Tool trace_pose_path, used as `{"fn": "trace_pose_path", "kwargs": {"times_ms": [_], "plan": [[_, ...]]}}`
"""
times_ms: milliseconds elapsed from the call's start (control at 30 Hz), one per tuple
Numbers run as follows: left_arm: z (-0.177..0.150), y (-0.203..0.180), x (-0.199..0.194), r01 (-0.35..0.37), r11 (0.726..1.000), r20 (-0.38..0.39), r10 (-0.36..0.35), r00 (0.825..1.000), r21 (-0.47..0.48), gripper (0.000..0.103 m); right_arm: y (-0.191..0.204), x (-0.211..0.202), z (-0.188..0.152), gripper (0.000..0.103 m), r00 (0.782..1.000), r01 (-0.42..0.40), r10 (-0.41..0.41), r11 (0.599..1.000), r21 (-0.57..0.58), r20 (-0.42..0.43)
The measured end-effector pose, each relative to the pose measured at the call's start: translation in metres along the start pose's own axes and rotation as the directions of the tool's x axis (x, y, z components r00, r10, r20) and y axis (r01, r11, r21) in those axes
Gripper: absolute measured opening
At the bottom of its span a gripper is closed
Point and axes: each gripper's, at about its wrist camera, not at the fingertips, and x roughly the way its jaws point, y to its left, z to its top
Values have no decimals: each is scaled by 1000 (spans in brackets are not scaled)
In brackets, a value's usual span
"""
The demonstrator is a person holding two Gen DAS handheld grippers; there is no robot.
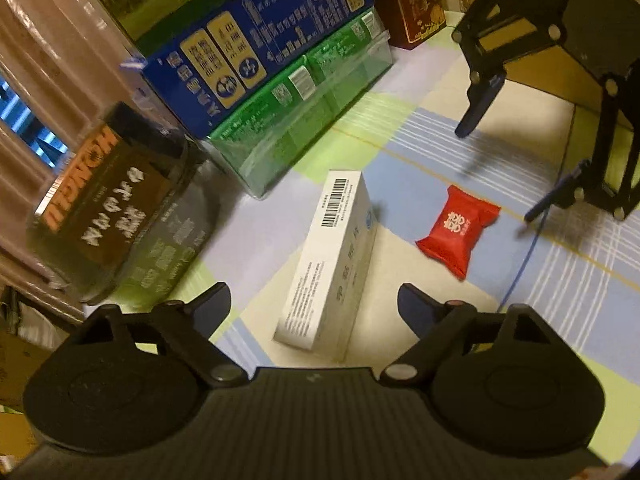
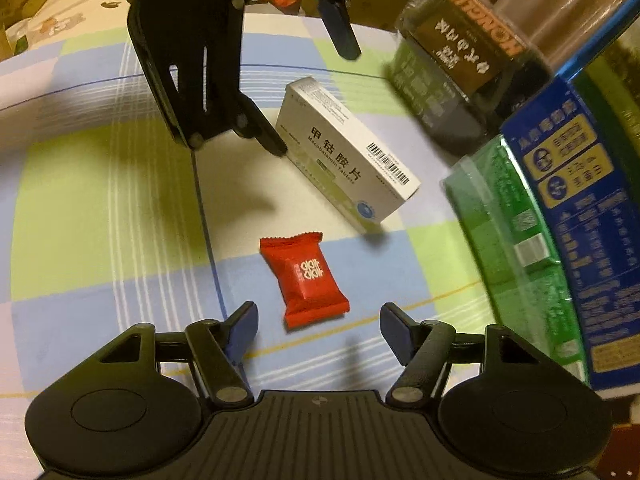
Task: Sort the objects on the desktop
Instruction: 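Move both open tools toward the white tablet box and red candy packet, then grasp the white tablet box with the left tool while the right tool grasps the red candy packet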
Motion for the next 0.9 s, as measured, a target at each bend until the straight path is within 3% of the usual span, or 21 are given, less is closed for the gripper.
{"fn": "trace_pose_path", "kwargs": {"times_ms": [267,567,633,800,900], "plan": [[-2,-9,31,71,997,-24,-72,997,-36,66,-12,24,12,65,998,-67,66,997,38,6],[-9,-19,49,95,994,-45,-98,994,-55,47,-16,43,13,63,990,-138,138,987,87,6],[-10,-20,52,101,993,-52,-104,993,-57,43,-19,45,14,58,989,-150,149,982,113,17],[-13,-21,55,118,991,-78,-123,989,-69,30,-20,44,15,31,982,-189,187,969,161,29],[-14,-20,52,133,987,-79,-140,987,-90,25,-18,42,14,27,982,-186,185,965,185,22]]}}
